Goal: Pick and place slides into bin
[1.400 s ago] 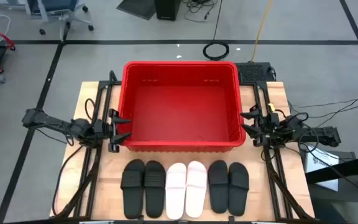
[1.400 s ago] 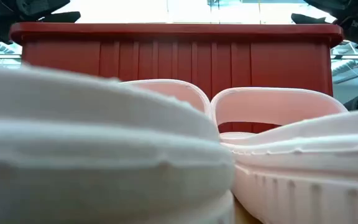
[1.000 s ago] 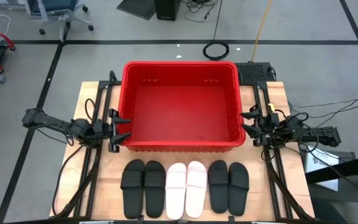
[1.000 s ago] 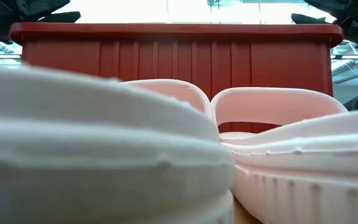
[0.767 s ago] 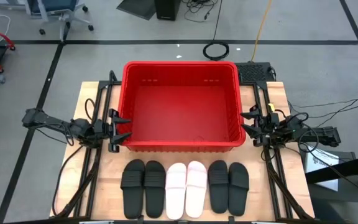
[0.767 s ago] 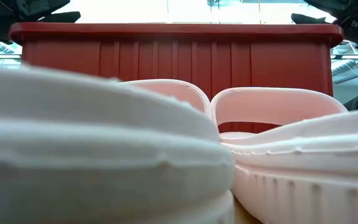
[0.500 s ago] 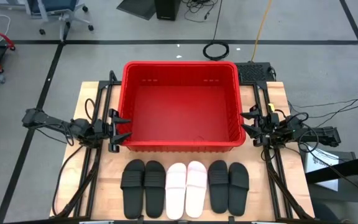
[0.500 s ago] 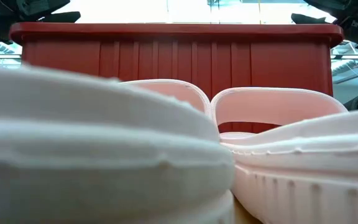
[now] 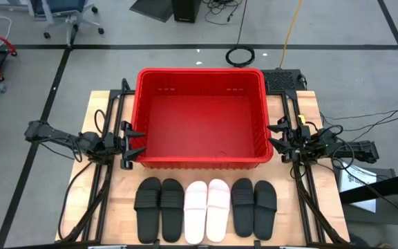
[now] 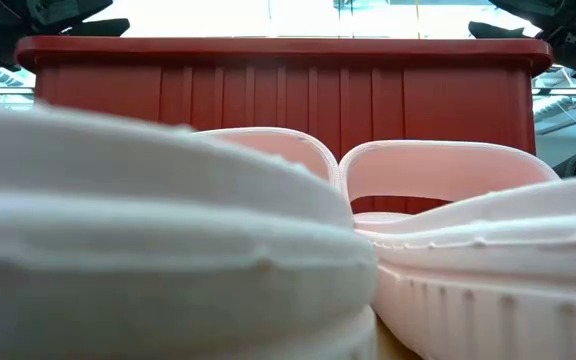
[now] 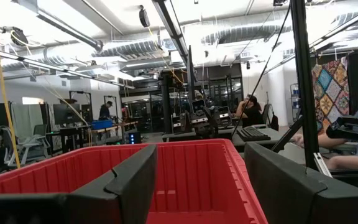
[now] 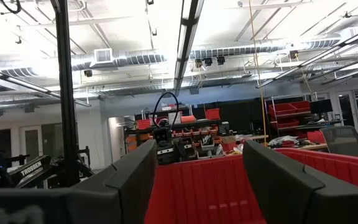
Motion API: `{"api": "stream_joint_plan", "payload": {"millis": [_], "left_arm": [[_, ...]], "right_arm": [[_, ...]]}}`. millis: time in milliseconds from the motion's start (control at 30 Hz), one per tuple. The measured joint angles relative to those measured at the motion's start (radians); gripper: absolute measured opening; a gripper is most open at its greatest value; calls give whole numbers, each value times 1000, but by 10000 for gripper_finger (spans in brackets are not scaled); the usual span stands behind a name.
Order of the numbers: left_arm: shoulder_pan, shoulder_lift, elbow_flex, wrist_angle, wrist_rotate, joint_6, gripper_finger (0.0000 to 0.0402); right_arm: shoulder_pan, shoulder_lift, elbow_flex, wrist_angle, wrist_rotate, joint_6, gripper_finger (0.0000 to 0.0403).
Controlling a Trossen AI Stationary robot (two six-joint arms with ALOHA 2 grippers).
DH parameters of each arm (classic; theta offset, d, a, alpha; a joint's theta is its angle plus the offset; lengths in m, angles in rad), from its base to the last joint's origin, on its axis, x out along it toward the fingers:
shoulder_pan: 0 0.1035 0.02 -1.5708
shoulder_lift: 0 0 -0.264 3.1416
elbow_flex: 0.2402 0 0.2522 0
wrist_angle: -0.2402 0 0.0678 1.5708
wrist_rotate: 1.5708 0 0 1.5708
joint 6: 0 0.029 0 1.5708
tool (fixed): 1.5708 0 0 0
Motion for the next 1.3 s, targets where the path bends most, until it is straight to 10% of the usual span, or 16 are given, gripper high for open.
{"api": "stream_joint_plan", "payload": {"millis": [1300], "left_arm": [[0, 0, 0, 0, 0, 0, 248]], "right_arm": [[0, 0, 0, 0, 0, 0, 228]]}}
